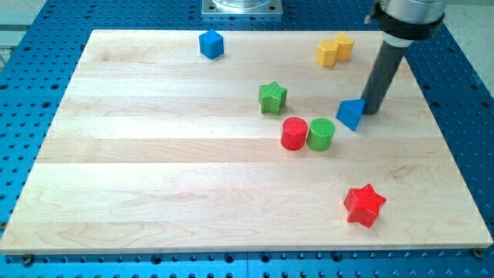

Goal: Push the blue triangle above the green circle

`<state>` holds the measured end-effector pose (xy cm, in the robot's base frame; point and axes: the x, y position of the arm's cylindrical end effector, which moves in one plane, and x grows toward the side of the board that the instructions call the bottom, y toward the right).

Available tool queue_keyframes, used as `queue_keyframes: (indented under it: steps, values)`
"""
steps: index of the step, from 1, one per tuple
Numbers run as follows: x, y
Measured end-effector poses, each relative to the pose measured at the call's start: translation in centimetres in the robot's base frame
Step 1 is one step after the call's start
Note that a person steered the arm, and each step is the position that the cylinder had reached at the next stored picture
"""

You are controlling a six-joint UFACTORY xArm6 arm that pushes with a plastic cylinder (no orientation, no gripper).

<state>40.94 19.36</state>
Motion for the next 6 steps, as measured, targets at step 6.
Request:
queue_keyframes:
  steps: [6]
  values:
    - [-0.1,-4.9]
